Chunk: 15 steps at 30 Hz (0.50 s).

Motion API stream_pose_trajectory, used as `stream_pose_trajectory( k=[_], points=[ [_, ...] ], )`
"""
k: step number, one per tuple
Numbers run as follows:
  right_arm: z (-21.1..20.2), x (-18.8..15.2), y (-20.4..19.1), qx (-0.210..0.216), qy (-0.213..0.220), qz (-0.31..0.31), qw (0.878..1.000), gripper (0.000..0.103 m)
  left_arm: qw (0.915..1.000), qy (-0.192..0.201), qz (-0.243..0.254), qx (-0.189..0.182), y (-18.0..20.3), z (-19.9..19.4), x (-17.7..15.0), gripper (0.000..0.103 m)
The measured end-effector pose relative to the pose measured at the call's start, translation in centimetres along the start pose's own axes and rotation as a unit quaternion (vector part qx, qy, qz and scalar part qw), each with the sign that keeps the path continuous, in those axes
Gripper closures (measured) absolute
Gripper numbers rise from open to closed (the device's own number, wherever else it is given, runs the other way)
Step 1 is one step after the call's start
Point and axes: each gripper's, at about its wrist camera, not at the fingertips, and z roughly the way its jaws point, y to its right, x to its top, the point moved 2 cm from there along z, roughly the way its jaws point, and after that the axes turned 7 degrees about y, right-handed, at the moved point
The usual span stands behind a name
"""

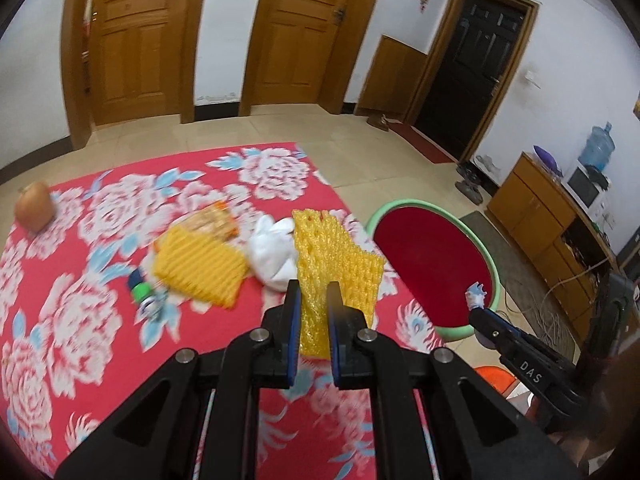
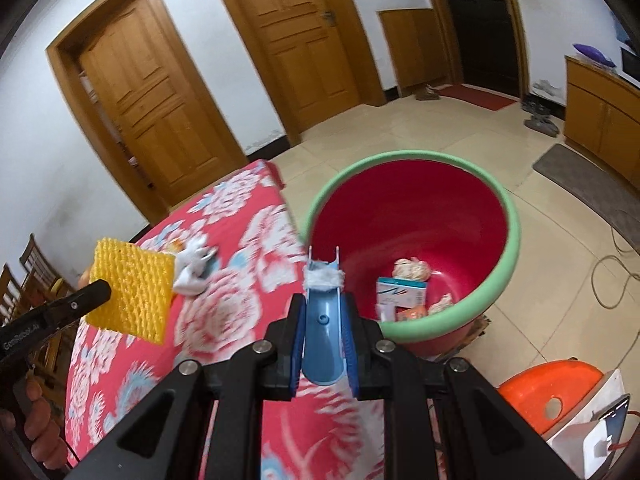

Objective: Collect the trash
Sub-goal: 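Open the right tool over the bucket while the left tool releases the foam net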

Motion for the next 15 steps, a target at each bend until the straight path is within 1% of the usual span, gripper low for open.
stream_pose_trajectory(
  k=[9,12,13,15],
  points=[
    [3.1,1.1,3.6,-0.043,-0.007,0.036,0.998,0.083,0.9989,-0.009,0.037,-0.027,4.0,4.1,1.9,0.092],
    [3.7,1.2,4.2,-0.044,-0.011,0.046,0.998,0.083,0.9982,-0.012,0.048,-0.035,5.3,5.5,2.1,0.092],
    [4.0,1.2,4.4,-0.046,-0.012,0.049,0.998,0.080,0.9979,-0.014,0.051,-0.037,5.6,5.9,2.1,0.092],
    [4.3,1.2,5.0,-0.047,-0.012,0.060,0.997,0.069,0.9975,-0.018,0.055,-0.041,6.4,6.8,2.1,0.092]
  ],
)
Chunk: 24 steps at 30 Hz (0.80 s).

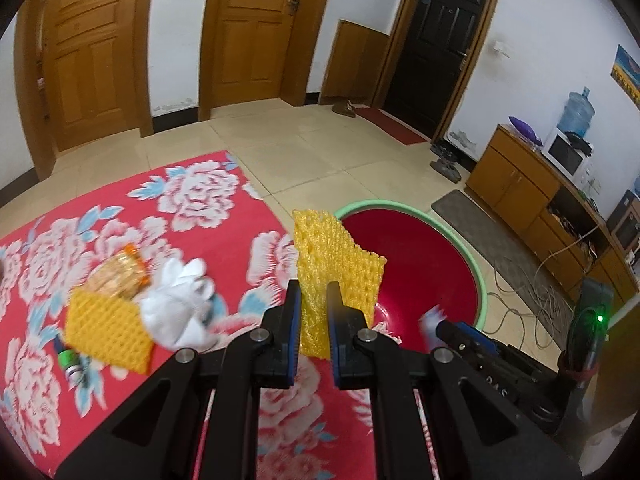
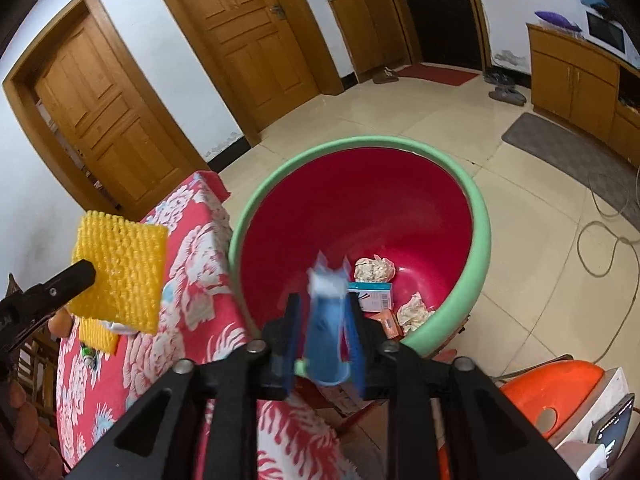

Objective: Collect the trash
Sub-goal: 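Open the right tool over the bucket while the left tool releases the foam net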

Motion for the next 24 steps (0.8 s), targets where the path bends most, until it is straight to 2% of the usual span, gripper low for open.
stream_pose_trajectory(
  k=[1,8,12,13,17,18,20,24],
  points=[
    [-0.1,0.0,0.3,0.002,0.002,0.004,1.000,0.062,1.0000,-0.001,0.002,-0.001,0.3,0.4,0.0,0.092],
    [-0.7,0.4,2.1,-0.001,0.016,0.031,0.999,0.050,0.9997,-0.014,0.019,-0.008,2.3,3.3,0.0,0.092],
    [-1.1,0.5,2.9,0.000,0.020,0.046,0.999,0.050,0.9993,-0.020,0.026,-0.017,3.3,4.6,-0.1,0.092],
    [-1.2,0.4,3.1,0.000,0.020,0.049,0.999,0.050,0.9992,-0.023,0.027,-0.021,3.5,4.8,-0.1,0.090],
    [-1.3,0.4,3.7,-0.001,0.022,0.058,0.998,0.046,0.9989,-0.026,0.032,-0.022,4.3,5.3,-0.4,0.059],
    [-1.4,0.4,3.8,0.000,0.023,0.061,0.998,0.044,0.9990,-0.024,0.035,-0.017,4.3,5.3,-0.5,0.056],
    [-1.4,0.4,4.0,0.001,0.023,0.063,0.998,0.033,0.9989,-0.023,0.040,-0.008,4.2,5.2,-0.5,0.052],
    [-1.6,0.3,3.9,0.001,0.021,0.061,0.998,0.025,0.9990,-0.021,0.038,0.005,3.6,4.7,-0.6,0.049]
  ],
)
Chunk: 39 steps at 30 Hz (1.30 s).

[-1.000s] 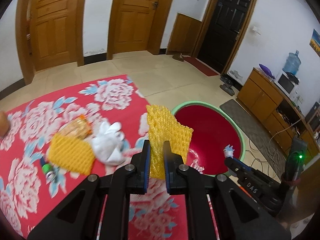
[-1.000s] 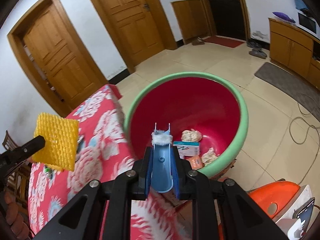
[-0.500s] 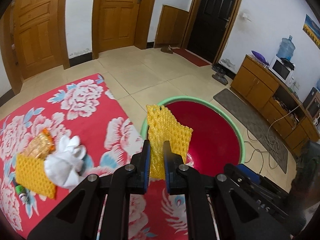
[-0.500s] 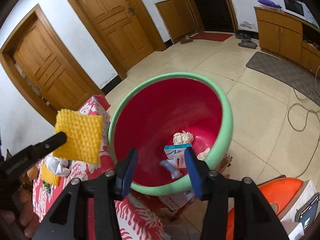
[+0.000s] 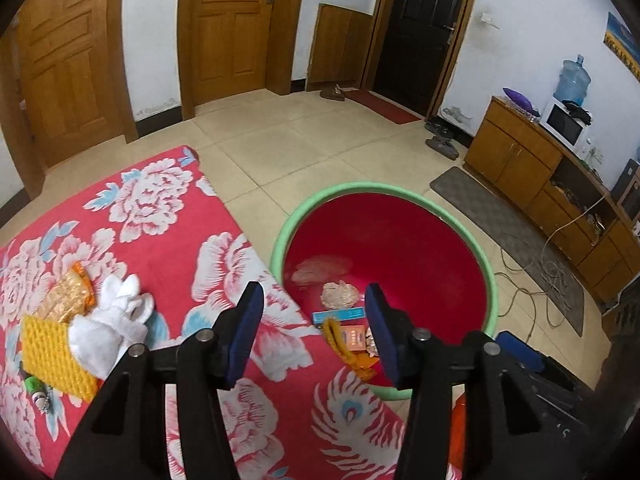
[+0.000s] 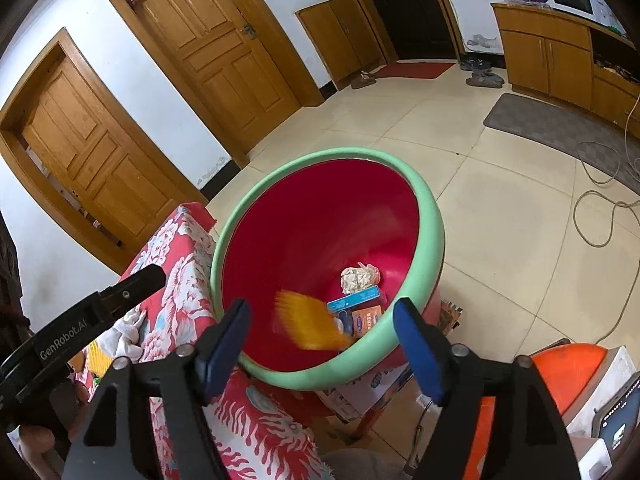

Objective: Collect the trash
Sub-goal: 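Open the right tool over the bucket while the left tool releases the foam net, then move both tools back over the table toward the remaining items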

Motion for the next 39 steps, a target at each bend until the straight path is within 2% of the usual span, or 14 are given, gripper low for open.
stream_pose_trajectory(
  k=[5,14,28,39],
  points=[
    [-0.3,-0.2,-0.5,0.000,-0.002,-0.005,1.000,0.018,0.9998,0.001,-0.013,0.014,-1.3,-0.9,-0.2,0.047],
    [-1.7,-0.3,-1.5,0.008,0.005,-0.010,1.000,0.014,0.9984,0.012,-0.031,0.045,-4.2,-3.4,-0.8,0.047],
    [-3.2,-0.9,-4.5,0.021,0.009,-0.033,0.999,0.012,0.9939,0.023,-0.073,0.079,-9.3,-7.4,-2.5,0.047],
    [-4.4,-1.5,-7.3,0.032,0.012,-0.060,0.998,0.011,0.9873,0.019,-0.097,0.125,-14.6,-9.5,-4.6,0.047]
  ],
)
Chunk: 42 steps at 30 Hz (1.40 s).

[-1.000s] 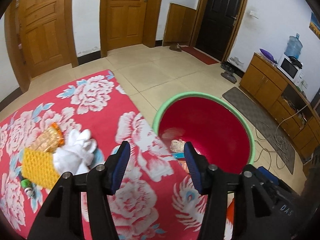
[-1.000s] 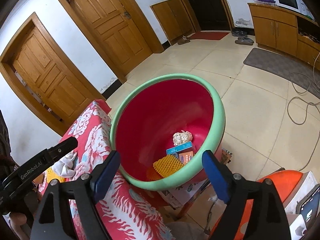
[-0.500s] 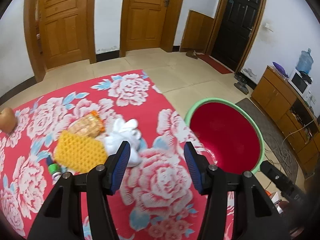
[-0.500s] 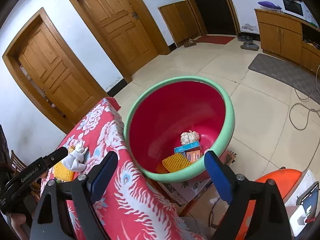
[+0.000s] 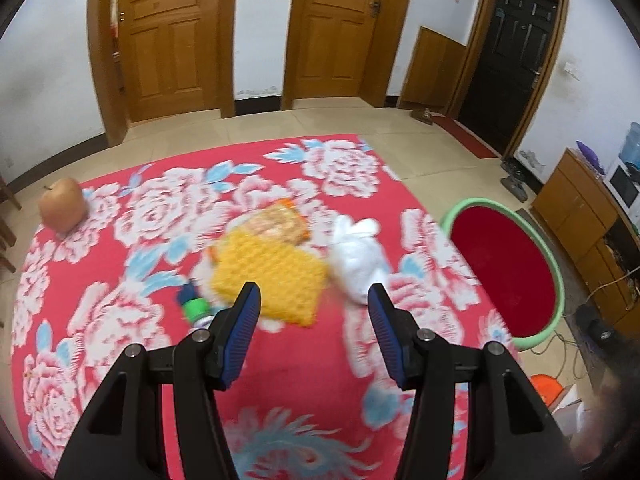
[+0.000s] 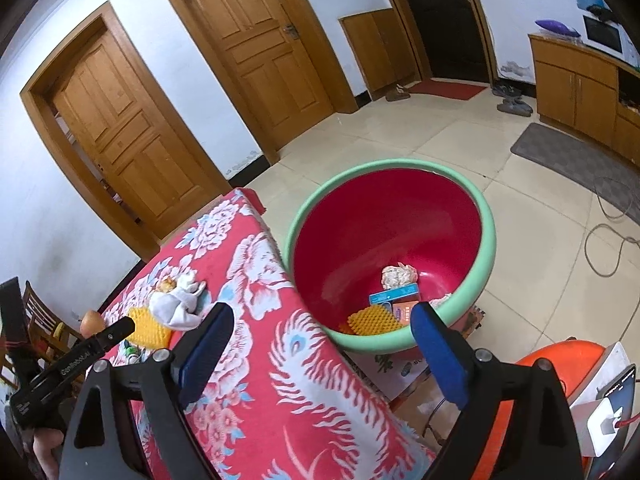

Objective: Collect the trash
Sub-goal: 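Move both tools back over the table toward the remaining items, then grasp the small green-and-white toy with the left tool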

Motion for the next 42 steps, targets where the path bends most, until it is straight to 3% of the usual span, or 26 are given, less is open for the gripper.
stream_pose_trajectory(
  k=[8,15,24,26,32,42],
  points=[
    [-0.8,0.0,-2.4,0.010,0.000,-0.027,1.000,0.011,0.9986,-0.014,-0.027,0.043,-4.9,0.5,-1.1,0.047],
    [-0.7,-0.8,-4.6,0.020,-0.013,-0.046,0.999,0.011,0.9974,-0.033,-0.031,0.056,-7.0,2.0,-2.1,0.048],
    [-1.2,-0.4,-7.8,0.024,-0.010,-0.083,0.996,0.011,0.9966,-0.048,-0.059,0.030,-8.3,3.8,-2.7,0.065],
    [-1.0,-0.3,-8.6,0.028,-0.012,-0.089,0.996,0.011,0.9967,-0.048,-0.063,0.016,-8.3,3.8,-2.8,0.075],
    [0.7,-0.6,-11.2,0.034,-0.025,-0.111,0.993,0.011,0.9971,-0.039,-0.066,0.004,-8.5,3.5,-3.0,0.076],
    [6.8,-3.2,-15.2,0.042,-0.079,-0.146,0.985,0.011,0.9944,-0.009,-0.104,0.018,-11.2,1.9,-2.6,0.076]
  ],
)
